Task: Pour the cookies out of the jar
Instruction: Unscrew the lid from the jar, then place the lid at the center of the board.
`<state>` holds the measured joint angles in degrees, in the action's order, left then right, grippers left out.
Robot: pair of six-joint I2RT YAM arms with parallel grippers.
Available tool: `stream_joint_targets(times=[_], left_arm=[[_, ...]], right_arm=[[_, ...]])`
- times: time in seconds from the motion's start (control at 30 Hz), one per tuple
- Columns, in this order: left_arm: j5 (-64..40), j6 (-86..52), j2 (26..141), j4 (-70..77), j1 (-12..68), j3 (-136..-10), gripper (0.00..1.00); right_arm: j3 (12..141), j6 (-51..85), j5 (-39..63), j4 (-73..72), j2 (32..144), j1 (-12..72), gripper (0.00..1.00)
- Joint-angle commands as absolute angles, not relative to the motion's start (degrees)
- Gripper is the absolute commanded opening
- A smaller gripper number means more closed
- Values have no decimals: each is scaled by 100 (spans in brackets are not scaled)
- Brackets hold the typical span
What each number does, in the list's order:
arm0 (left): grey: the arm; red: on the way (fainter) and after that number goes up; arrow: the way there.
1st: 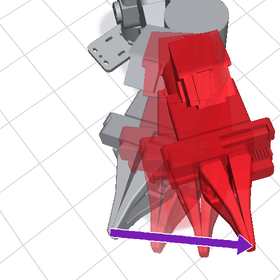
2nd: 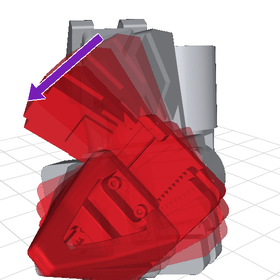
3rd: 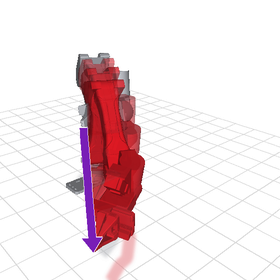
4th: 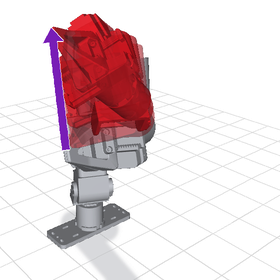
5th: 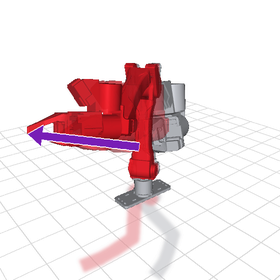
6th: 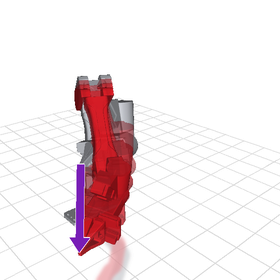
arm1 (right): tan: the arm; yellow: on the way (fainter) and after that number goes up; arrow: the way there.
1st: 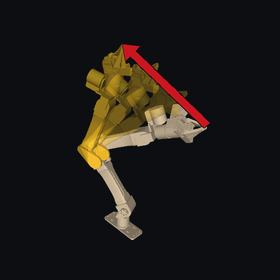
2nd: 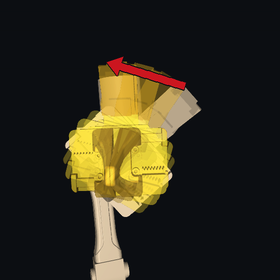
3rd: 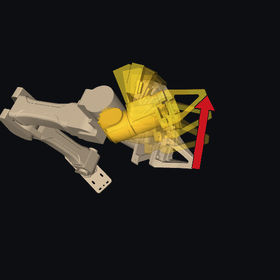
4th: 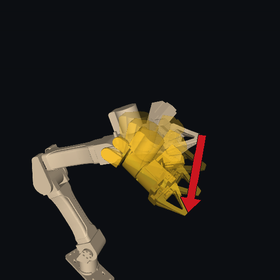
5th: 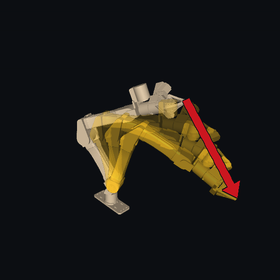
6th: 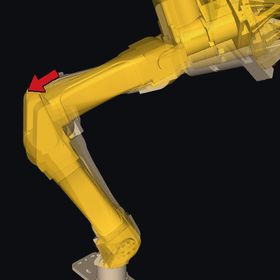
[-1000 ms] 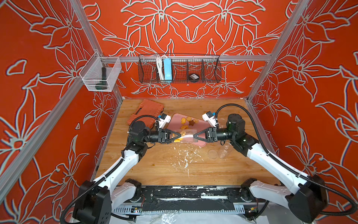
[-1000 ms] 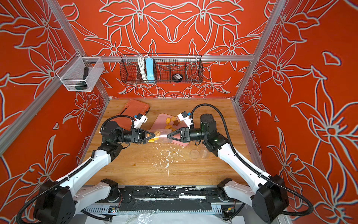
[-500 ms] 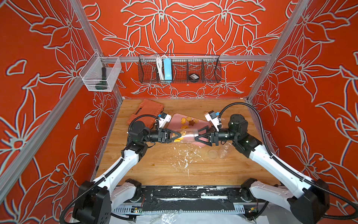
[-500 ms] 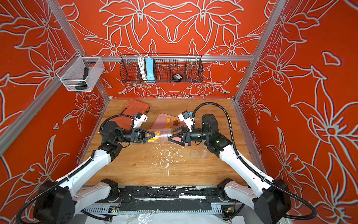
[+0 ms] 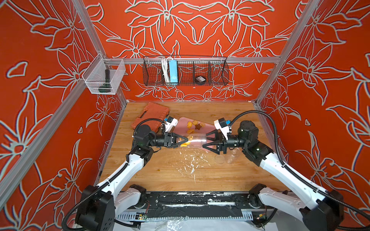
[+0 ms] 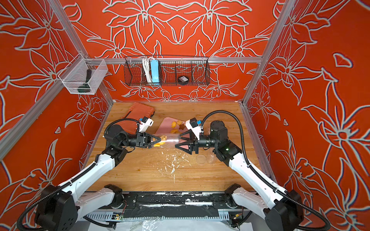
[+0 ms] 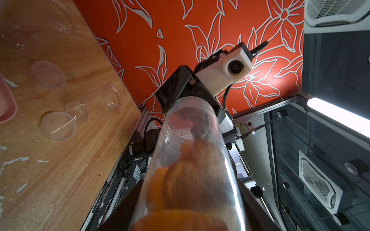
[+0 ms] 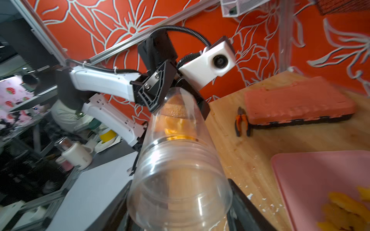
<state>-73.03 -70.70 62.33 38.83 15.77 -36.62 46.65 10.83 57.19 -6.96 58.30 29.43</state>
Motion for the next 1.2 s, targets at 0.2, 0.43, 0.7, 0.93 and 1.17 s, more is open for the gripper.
stream_joint_targets(times=[0.2, 0.43, 0.7, 0.93, 1.17], left_arm=[[-7306, -7269, 6198, 4042, 1424, -3781, 60], [-7304, -7253, 6213, 4030, 1424, -3784, 60], [-7286, -7242, 6218, 3992, 1390, -3793, 60], [-7207, -7225, 6137, 3939, 1257, -3725, 60], [-7147, -7031, 6111, 3730, 1112, -3732, 60]], right_arm=[[4459, 486, 5113, -592, 5325, 2775, 52], [4193, 720, 4801, -672, 4862, 2629, 52], [4604, 1036, 4720, -185, 5147, 2566, 53], [4902, 1965, 4211, 1008, 4974, 2564, 48], [4906, 2417, 3926, 2613, 4722, 2592, 47]])
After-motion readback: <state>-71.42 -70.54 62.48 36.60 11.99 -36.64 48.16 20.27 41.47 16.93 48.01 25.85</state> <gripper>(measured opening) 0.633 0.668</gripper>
